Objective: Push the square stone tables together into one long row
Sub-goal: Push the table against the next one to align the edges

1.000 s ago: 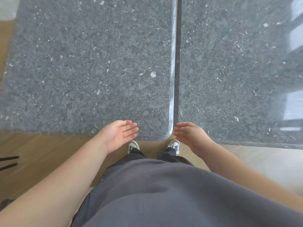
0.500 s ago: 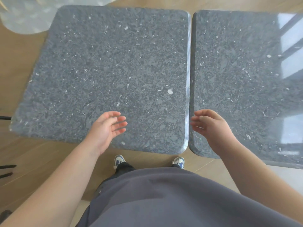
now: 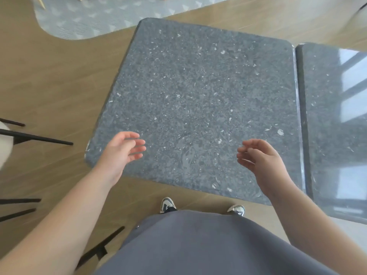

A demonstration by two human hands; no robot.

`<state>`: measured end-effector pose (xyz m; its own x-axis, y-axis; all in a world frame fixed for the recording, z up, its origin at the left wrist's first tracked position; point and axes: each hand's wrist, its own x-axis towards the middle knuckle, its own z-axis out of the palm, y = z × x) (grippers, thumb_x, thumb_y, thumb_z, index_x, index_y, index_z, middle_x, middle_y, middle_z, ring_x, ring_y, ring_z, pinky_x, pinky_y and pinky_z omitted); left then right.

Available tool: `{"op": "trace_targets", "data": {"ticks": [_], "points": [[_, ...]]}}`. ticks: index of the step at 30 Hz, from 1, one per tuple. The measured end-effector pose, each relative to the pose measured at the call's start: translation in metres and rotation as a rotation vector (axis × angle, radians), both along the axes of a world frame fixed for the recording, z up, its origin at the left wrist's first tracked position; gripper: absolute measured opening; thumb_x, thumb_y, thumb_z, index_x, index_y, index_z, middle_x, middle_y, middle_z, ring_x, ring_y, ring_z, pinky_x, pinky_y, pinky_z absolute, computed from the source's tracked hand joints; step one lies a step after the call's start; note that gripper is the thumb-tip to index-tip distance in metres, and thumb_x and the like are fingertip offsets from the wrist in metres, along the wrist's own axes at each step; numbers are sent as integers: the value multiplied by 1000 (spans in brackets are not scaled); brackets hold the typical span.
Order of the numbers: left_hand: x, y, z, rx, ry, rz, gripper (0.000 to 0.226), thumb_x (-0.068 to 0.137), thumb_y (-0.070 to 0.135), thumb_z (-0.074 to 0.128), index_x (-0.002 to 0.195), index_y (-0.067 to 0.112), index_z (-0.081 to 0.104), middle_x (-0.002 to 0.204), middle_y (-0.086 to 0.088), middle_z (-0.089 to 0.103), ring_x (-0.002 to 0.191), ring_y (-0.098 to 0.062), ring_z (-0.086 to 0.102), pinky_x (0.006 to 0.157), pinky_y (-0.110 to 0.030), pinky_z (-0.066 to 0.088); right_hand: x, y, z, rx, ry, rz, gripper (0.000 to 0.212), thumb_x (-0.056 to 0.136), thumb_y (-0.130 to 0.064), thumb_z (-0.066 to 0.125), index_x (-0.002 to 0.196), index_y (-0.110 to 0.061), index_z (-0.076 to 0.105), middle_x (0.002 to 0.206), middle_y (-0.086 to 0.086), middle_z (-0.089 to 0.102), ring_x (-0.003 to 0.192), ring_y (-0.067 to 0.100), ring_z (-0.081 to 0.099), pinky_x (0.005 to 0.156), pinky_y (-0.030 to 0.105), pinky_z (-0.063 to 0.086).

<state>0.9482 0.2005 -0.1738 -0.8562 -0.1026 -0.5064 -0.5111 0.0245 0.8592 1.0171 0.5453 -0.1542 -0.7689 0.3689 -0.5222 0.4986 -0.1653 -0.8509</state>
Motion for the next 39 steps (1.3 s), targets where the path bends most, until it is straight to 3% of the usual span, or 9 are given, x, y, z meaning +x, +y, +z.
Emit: {"op": "trace_targets", "data": {"ticks": [8, 15, 26, 33, 39], "points": [[-14, -101, 16, 56, 107, 167, 28, 102, 0, 41, 101, 16, 64, 92, -4, 76, 87, -21, 74, 85, -41, 57, -44, -79, 19, 48, 103, 167, 33, 96, 5, 42, 97, -15, 68, 82, -1, 72, 79, 18, 70, 81, 36, 58], [-17, -127, 32, 67, 157, 285, 27, 104, 0, 40, 103, 15, 64, 89, -4, 76, 87, -23, 73, 86, -44, 57, -94, -112, 26, 2, 235, 294, 38, 88, -6, 47, 87, -31, 75, 86, 0, 72, 81, 19, 71, 75, 27, 59], [-49, -199, 46, 34, 207, 385, 28, 104, 5, 42, 106, 16, 67, 98, -8, 76, 96, -27, 74, 88, -47, 58, -178, -193, 25, -46, 236, 374, 37, 93, 6, 42, 95, -19, 70, 81, 1, 71, 74, 16, 68, 72, 27, 60], [-113, -293, 18, 51, 154, 324, 25, 105, 3, 44, 113, 11, 65, 101, -9, 77, 98, -28, 75, 86, -45, 61, -233, -302, 4, 16, 197, 352, 32, 97, 5, 42, 107, -14, 65, 81, -1, 73, 75, 16, 69, 71, 25, 59], [-192, -423, 2, 61, 120, 175, 26, 105, 0, 43, 111, 13, 64, 99, -8, 77, 93, -25, 75, 85, -43, 60, -286, -456, -13, 15, 192, 216, 33, 98, 7, 40, 110, -13, 63, 83, 2, 72, 75, 15, 68, 72, 26, 58]]}}
